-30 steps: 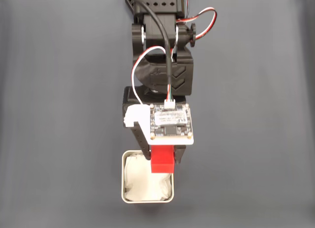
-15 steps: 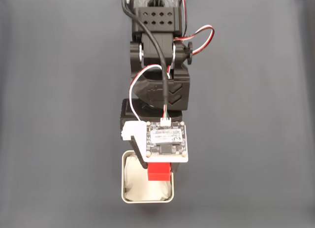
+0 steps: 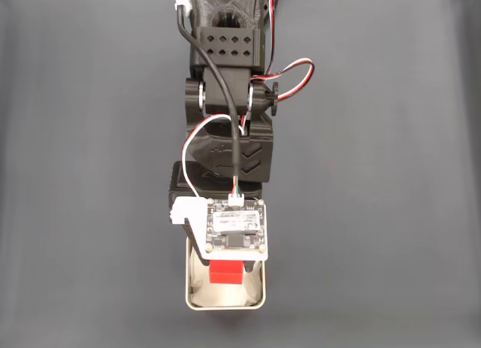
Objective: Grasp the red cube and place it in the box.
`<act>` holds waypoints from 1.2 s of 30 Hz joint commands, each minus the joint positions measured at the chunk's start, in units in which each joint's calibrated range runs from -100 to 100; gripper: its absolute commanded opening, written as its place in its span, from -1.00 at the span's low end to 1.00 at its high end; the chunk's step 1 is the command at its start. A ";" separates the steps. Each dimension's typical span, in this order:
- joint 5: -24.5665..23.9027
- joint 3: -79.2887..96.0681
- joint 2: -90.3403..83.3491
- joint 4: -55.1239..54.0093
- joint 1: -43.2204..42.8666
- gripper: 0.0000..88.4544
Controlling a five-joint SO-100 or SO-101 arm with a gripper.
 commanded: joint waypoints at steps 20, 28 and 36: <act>0.54 -2.76 -1.26 -1.41 0.42 -0.96; 0.93 -0.57 -2.04 -1.17 0.28 -0.27; 1.22 -0.66 -2.47 -1.49 0.20 -0.15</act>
